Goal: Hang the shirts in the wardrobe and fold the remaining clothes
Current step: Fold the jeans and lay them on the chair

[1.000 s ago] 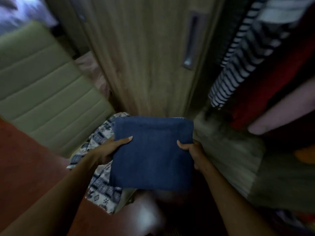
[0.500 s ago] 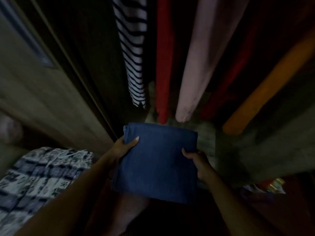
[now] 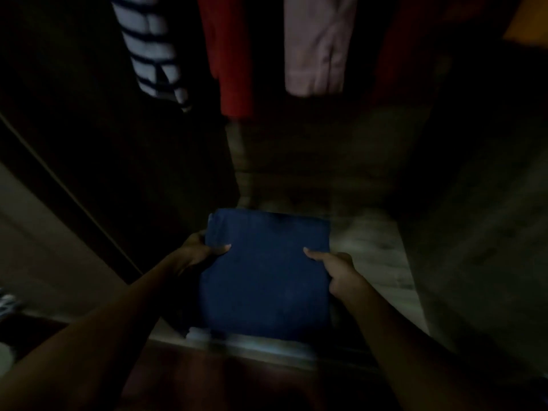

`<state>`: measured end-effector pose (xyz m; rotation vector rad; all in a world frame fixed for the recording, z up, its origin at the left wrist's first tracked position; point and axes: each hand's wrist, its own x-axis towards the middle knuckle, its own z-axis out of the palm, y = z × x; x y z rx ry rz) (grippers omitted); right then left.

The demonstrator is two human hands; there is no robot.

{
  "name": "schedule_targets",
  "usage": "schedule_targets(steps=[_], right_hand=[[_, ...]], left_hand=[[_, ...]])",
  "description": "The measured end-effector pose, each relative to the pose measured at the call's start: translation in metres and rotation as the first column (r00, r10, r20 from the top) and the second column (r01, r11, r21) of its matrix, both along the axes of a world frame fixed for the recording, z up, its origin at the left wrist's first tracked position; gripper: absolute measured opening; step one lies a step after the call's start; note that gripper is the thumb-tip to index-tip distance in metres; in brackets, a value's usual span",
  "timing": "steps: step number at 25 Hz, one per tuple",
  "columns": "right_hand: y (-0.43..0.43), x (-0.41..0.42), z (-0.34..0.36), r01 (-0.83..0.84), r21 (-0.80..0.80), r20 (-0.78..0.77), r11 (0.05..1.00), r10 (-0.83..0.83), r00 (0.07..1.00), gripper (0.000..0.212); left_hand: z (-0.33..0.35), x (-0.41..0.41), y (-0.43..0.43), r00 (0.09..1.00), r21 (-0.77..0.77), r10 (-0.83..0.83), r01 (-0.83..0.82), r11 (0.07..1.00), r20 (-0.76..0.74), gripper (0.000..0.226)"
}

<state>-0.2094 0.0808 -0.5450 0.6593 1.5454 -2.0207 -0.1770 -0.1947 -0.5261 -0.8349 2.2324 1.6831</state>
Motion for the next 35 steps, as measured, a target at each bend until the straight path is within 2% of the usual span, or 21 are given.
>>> schedule_targets(steps=[3,7,12,14,17,18,19,20,21,22,23,24,25,26,29,32,35], right_hand=[[-0.008,-0.031,-0.067,0.045,-0.004,-0.03,0.999,-0.045,0.999,0.025],[-0.038,-0.067,-0.135,0.099,-0.059,-0.097,0.993,-0.104,0.99,0.019],[-0.055,-0.099,-0.181,0.16,-0.04,-0.146,0.986,-0.164,0.976,0.027],[-0.059,-0.112,-0.194,0.148,0.03,-0.185,0.989,-0.14,0.973,0.039],[-0.069,-0.122,-0.216,0.07,0.1,-0.22,0.993,-0.046,0.974,0.052],[-0.073,-0.12,-0.222,0.017,0.266,-0.249,0.964,0.052,0.967,0.059],[-0.078,-0.114,-0.229,-0.044,0.562,-0.266,0.826,0.231,0.936,0.066],[-0.083,-0.103,-0.234,-0.009,0.814,-0.272,0.58,0.395,0.878,0.07],[-0.087,-0.093,-0.238,0.107,0.918,-0.315,0.382,0.538,0.782,0.071],[-0.091,-0.083,-0.239,0.194,0.939,-0.339,0.283,0.671,0.66,0.069],[-0.094,-0.076,-0.24,0.227,0.95,-0.307,0.215,0.775,0.552,0.067],[-0.097,-0.071,-0.241,0.206,0.969,-0.223,0.138,0.848,0.481,0.068],[-0.098,-0.068,-0.246,0.157,0.986,-0.124,0.058,0.883,0.453,0.07],[-0.098,-0.066,-0.251,0.087,0.996,-0.045,0.005,0.884,0.466,0.072],[-0.092,-0.065,-0.258,-0.089,0.996,0.041,0.006,0.855,0.517,0.072],[-0.089,-0.065,-0.259,-0.107,0.994,0.038,0.015,0.878,0.477,0.072],[-0.087,-0.07,-0.263,-0.109,0.993,0.009,0.049,0.878,0.479,0.071]], left_hand=[[-0.068,-0.037,-0.003,0.996,-0.008,0.08,-0.081,0.997,-0.043,0.07],[-0.126,-0.084,-0.026,0.975,-0.142,0.092,-0.122,0.982,-0.2,0.068],[-0.149,-0.113,-0.035,0.932,-0.216,-0.06,-0.02,0.976,-0.357,0.07],[-0.159,-0.119,-0.039,0.926,-0.27,-0.135,0.037,0.962,-0.353,0.069],[-0.197,-0.113,-0.036,0.945,-0.341,-0.224,0.134,0.93,-0.24,0.074],[-0.215,-0.11,-0.035,0.943,-0.461,-0.284,0.178,0.869,-0.172,0.074],[-0.234,-0.104,-0.037,0.935,-0.64,-0.348,0.224,0.735,-0.072,0.072],[-0.251,-0.098,-0.037,0.922,-0.772,-0.388,0.244,0.587,-0.004,0.069],[-0.263,-0.091,-0.034,0.907,-0.833,-0.421,0.253,0.491,0.027,0.066],[-0.271,-0.084,-0.028,0.891,-0.849,-0.452,0.264,0.458,0.033,0.063],[-0.278,-0.079,-0.023,0.879,-0.847,-0.474,0.288,0.447,0.049,0.061],[-0.282,-0.074,-0.018,0.87,-0.841,-0.483,0.329,0.43,0.094,0.06],[-0.286,-0.069,-0.015,0.864,-0.822,-0.478,0.383,0.421,0.157,0.06],[-0.29,-0.065,-0.015,0.86,-0.805,-0.466,0.421,0.419,0.207,0.06],[-0.294,-0.054,-0.016,0.871,-0.787,-0.431,0.431,0.442,0.235,0.061],[-0.293,-0.046,-0.012,0.882,-0.792,-0.418,0.409,0.454,0.216,0.061],[-0.289,-0.045,-0.009,0.897,-0.815,-0.405,0.363,0.452,0.175,0.061]])
